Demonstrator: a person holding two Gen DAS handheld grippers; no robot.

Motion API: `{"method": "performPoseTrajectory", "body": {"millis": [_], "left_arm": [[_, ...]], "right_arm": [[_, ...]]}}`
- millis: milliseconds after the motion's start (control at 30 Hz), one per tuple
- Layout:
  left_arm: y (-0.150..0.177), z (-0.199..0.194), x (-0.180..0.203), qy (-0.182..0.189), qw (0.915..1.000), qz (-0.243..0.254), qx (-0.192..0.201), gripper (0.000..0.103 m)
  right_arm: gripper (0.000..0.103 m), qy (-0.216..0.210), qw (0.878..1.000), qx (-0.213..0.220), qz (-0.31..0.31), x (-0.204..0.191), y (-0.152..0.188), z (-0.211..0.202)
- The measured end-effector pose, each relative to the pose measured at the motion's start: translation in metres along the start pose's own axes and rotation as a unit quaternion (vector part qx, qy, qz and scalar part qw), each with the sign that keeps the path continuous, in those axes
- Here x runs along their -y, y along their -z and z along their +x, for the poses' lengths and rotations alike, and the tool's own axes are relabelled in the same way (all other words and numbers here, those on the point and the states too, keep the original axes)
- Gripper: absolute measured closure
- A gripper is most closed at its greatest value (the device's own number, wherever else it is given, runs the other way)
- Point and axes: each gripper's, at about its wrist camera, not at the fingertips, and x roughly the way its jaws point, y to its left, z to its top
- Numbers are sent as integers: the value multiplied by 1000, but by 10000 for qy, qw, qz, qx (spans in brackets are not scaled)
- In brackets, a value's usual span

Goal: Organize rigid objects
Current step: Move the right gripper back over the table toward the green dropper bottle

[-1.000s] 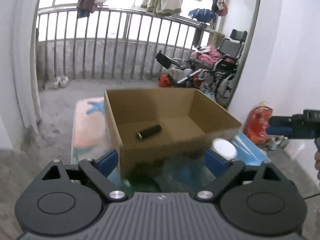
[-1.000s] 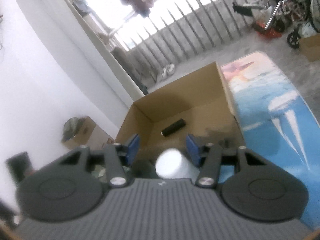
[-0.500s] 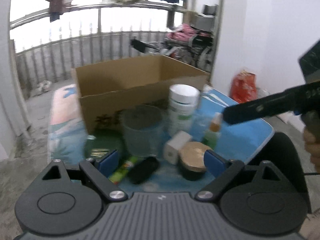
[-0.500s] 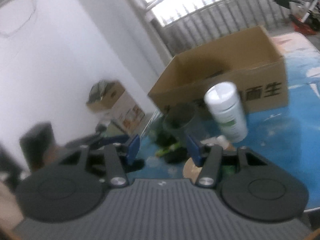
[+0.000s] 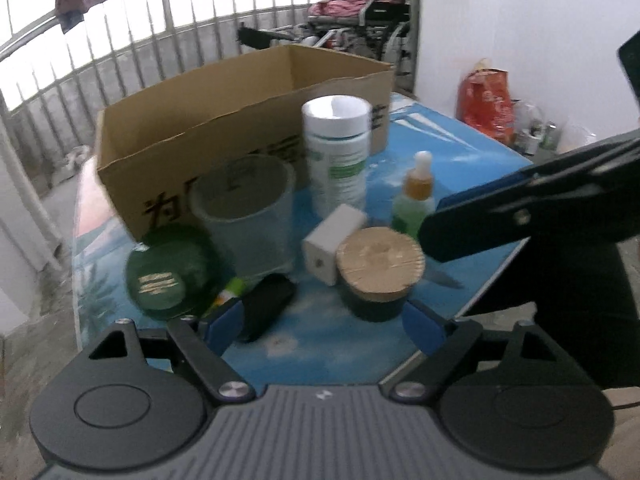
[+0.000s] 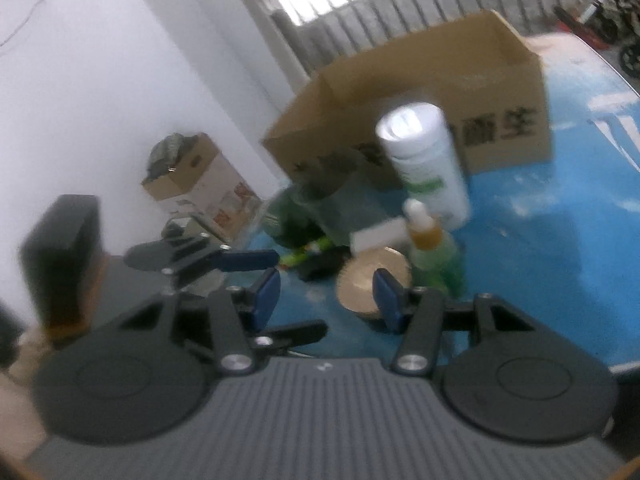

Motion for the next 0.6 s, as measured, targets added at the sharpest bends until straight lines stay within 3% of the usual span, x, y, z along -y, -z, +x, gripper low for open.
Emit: {"method": "performPoseTrajectory", "body": {"millis": [233, 433, 600], "left_arm": [[1, 5, -17, -481, 9988, -98, -79, 48], [-7, 19, -17, -432, 9985, 338, -38, 50], [-11, 23, -15, -392, 9982, 441, -35, 55]], "right_arm": [[58, -283, 9987, -128, -397, -36, -13, 31], [58, -354, 9985, -173, -380, -42, -12, 37], [58, -94, 9999, -13, -83, -29, -7, 21]]}}
